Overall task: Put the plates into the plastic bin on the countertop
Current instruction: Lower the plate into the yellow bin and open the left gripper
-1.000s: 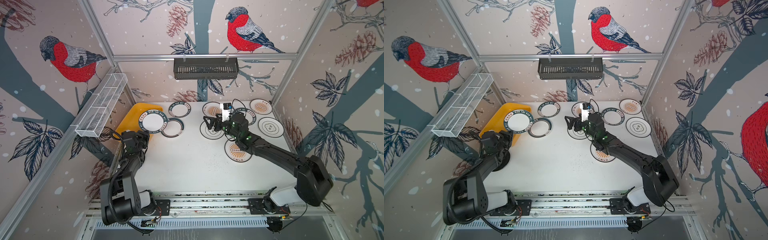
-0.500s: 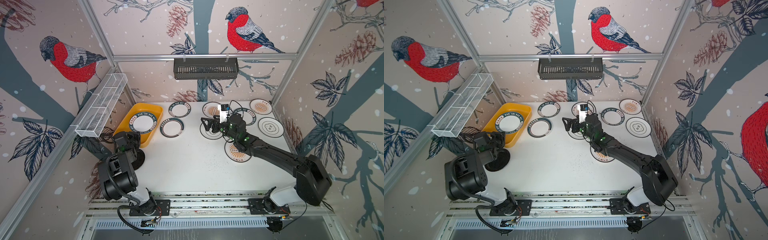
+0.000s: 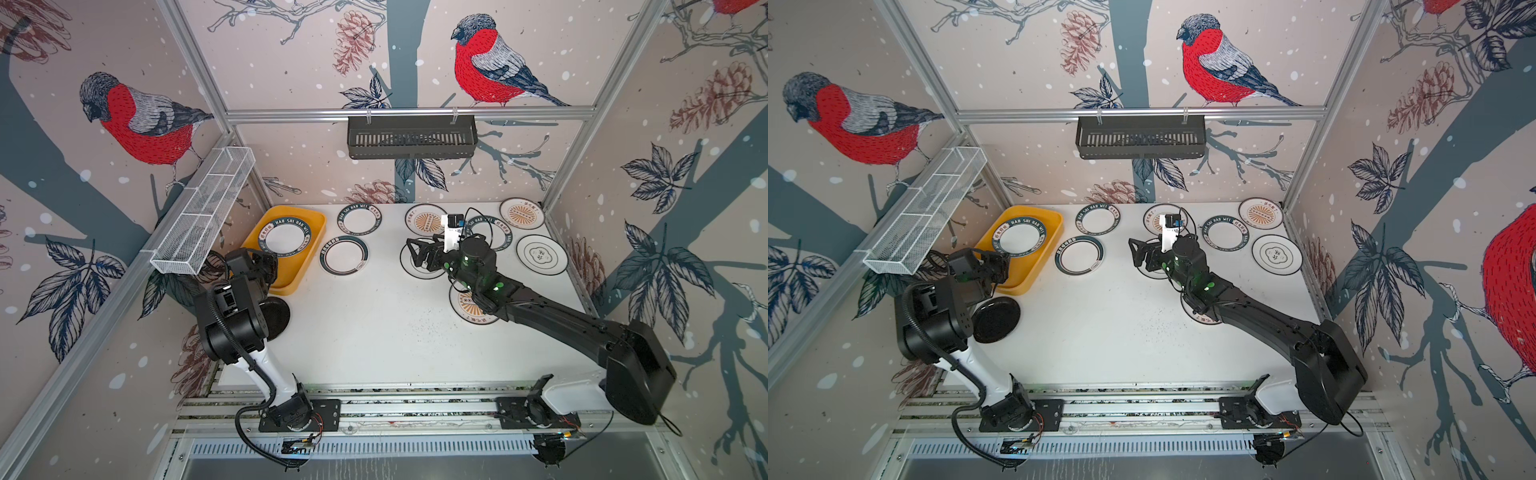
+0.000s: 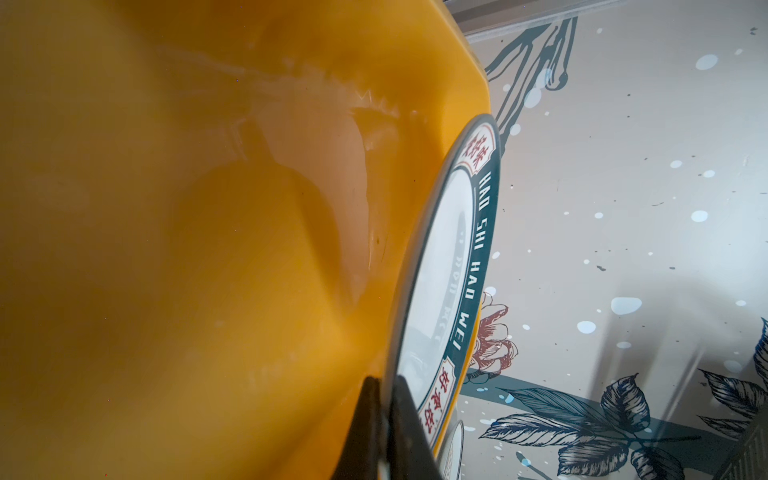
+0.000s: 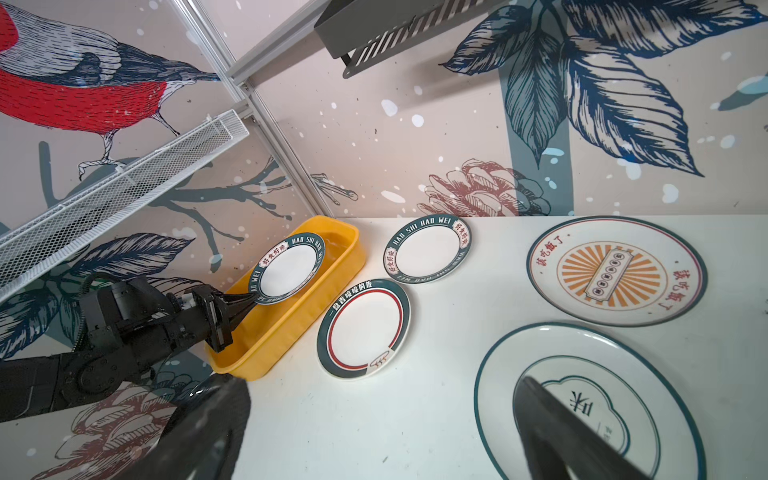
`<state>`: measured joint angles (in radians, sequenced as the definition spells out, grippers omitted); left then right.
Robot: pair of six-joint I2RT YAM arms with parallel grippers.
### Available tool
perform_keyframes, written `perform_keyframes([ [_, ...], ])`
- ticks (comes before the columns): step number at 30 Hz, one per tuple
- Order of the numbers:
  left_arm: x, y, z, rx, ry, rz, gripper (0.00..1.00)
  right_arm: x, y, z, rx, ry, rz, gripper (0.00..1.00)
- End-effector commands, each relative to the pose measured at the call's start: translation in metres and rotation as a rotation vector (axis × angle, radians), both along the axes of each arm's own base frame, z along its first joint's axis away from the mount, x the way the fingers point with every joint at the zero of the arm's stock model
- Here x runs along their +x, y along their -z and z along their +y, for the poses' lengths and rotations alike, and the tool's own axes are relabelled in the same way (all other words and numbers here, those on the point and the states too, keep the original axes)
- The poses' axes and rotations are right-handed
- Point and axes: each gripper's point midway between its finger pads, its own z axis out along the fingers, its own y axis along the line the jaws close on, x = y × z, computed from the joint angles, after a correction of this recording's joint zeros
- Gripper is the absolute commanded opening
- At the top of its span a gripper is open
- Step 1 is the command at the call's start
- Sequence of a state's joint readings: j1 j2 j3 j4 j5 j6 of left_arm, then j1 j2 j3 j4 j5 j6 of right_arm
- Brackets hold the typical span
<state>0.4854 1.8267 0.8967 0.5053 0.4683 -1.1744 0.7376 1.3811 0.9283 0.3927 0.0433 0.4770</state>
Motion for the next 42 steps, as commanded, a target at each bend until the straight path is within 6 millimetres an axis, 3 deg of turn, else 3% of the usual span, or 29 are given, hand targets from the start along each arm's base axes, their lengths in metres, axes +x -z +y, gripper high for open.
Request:
perform_keyframes([
  [1,0.008,0.001,0.006,0.024,0.016,0.021,0.00,0.002,-0.006,-0.007,0.017,0.043,-0.008,0.99],
  [6,0.012,0.018,0.008,-0.015,-0.006,0.074,0.00,0.003,-0.009,-0.010,0.016,0.063,-0.021,0.99],
  [12,0.031,0.024,0.006,0.006,0.014,0.128,0.00,0.002,-0.013,-0.015,0.017,0.088,-0.031,0.99],
  [20,0.034,0.046,0.003,-0.017,-0.008,0.192,0.00,0.000,-0.013,-0.028,0.020,0.132,-0.036,1.00],
  [27,0.034,0.049,-0.001,-0.028,-0.002,0.213,0.03,0.000,-0.014,-0.032,0.018,0.152,-0.040,0.99],
  [28,0.034,0.047,-0.001,-0.025,-0.004,0.209,0.06,-0.001,-0.015,-0.033,0.022,0.156,-0.045,1.00],
  [30,0.032,0.044,-0.001,-0.017,-0.004,0.214,0.24,-0.001,-0.019,-0.035,0.026,0.162,-0.057,1.00],
  [35,0.024,0.035,0.002,0.034,-0.013,0.252,0.73,-0.003,-0.021,-0.040,0.019,0.173,-0.068,1.00],
  [36,0.022,0.033,0.003,0.043,-0.015,0.256,0.79,-0.003,-0.021,-0.041,0.021,0.178,-0.069,1.00],
  [37,0.020,0.032,0.003,0.051,-0.014,0.258,0.93,-0.004,-0.020,-0.043,0.027,0.185,-0.070,0.99],
  [42,0.009,0.021,0.001,0.096,-0.012,0.259,0.96,-0.008,-0.023,-0.059,0.056,0.237,-0.087,0.99],
])
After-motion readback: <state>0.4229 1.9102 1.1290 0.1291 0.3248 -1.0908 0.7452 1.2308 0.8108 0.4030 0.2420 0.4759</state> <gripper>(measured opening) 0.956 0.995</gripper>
